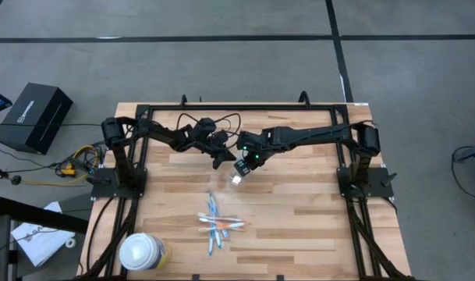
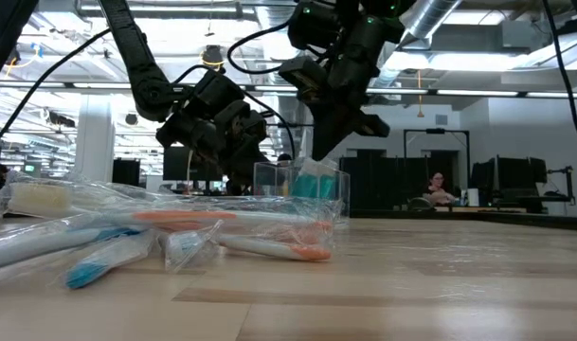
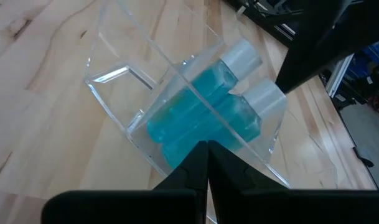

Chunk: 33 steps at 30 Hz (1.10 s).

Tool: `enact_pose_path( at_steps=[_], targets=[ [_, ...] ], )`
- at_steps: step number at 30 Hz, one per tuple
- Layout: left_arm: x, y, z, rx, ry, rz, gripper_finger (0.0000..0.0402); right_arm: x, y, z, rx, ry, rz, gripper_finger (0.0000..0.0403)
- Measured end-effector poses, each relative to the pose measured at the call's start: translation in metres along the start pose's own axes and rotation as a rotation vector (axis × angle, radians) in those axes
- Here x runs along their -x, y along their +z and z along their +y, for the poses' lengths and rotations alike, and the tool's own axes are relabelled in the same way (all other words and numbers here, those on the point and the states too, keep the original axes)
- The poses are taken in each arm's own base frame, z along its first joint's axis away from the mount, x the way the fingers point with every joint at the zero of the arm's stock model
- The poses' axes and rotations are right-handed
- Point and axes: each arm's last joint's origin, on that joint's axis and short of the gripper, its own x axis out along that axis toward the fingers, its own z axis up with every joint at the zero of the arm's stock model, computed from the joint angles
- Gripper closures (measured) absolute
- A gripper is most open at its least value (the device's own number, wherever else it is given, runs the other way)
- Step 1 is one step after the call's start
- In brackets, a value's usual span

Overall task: Pick & Place toothbrushing station
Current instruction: Adjust the mouthwashes in the transparent organizer

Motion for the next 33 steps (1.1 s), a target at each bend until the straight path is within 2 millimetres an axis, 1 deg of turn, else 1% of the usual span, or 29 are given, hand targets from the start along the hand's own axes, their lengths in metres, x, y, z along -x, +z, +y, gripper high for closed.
enact_pose_path(
  at_steps=[7, 16, 19, 26, 30, 33],
  targets=[
    [0.0, 0.001, 0.0, -0.005, -0.002, -0.007, 0.0401, 0.001, 0.016, -0.005, -0.019, 0.05, -0.072, 0.0403],
    [0.001, 0.001, 0.001, -0.003, -0.011, -0.008, 0.0401, 0.003, 0.029, -0.015, -0.035, 0.071, -0.093, 0.0403],
    [0.003, 0.002, 0.004, 0.002, -0.004, -0.013, 0.0401, 0.008, 0.034, -0.012, -0.025, 0.084, -0.112, 0.0403],
    [0.005, 0.003, 0.007, 0.005, -0.007, -0.019, 0.0401, 0.028, 0.046, -0.007, 0.011, 0.08, -0.134, 0.0403],
    [0.005, 0.003, 0.007, 0.005, -0.009, -0.018, 0.0401, 0.033, 0.045, -0.011, 0.015, 0.037, -0.092, 0.0403],
    [0.005, 0.003, 0.007, 0.005, -0.009, -0.018, 0.0401, 0.037, 0.039, -0.008, 0.037, 0.011, -0.042, 0.0403]
  ],
)
